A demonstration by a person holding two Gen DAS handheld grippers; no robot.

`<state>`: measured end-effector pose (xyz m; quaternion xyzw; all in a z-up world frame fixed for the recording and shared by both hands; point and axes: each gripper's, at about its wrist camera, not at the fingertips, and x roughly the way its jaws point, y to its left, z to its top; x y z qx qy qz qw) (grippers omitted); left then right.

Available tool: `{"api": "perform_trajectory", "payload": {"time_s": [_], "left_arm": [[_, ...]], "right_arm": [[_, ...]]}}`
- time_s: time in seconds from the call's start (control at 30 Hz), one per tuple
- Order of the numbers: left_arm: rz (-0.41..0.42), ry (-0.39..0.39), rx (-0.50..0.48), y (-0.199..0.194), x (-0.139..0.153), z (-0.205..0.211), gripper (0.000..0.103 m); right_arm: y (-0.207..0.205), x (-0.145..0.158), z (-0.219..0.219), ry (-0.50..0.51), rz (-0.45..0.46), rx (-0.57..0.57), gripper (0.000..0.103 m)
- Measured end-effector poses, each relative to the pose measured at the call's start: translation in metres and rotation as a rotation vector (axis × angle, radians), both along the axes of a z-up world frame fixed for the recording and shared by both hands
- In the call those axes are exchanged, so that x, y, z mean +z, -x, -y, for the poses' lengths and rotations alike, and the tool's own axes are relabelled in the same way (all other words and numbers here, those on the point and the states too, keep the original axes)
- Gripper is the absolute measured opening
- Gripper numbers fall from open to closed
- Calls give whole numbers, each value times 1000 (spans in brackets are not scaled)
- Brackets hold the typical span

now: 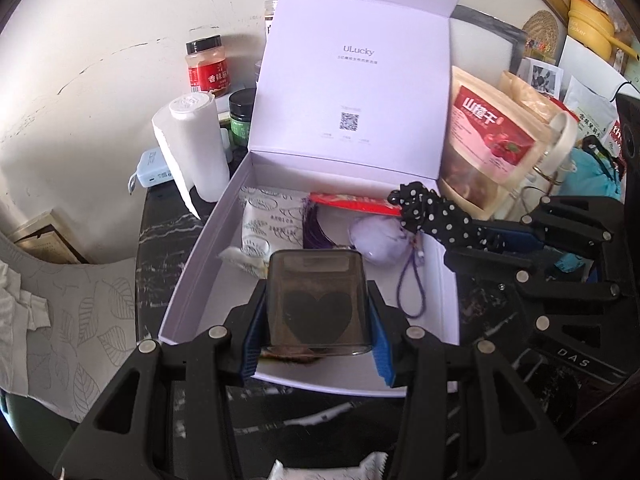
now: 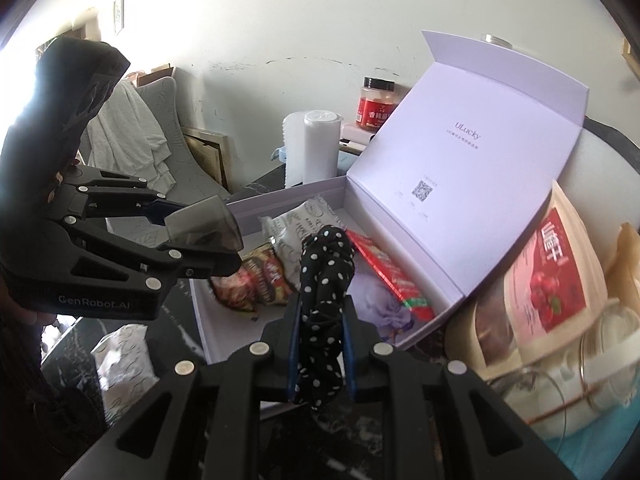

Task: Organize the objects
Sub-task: 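Lower container and polka-dot cloth into the box and open both grippers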

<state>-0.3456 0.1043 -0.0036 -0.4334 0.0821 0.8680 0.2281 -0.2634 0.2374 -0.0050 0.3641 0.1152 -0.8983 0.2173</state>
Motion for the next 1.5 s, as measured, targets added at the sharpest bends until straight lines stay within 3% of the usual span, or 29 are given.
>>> {"api": "perform_trajectory", "payload": {"time_s": [0.67,1.23,1.37,1.5], "left_arm": [[-21,31,16,73,-27,1,43],[46,31,30,87,-53,2,43],[48,28,35,86,-47,3,44],[53,39,49,83,-41,4,48]], "right_arm": [[70,-15,16,15,21,-36,17],[89,-40,18,-7,67,-69,18],[87,-36,20,-30,43,-73,41],[87,-32,19,-26,48,-89,43]]}}
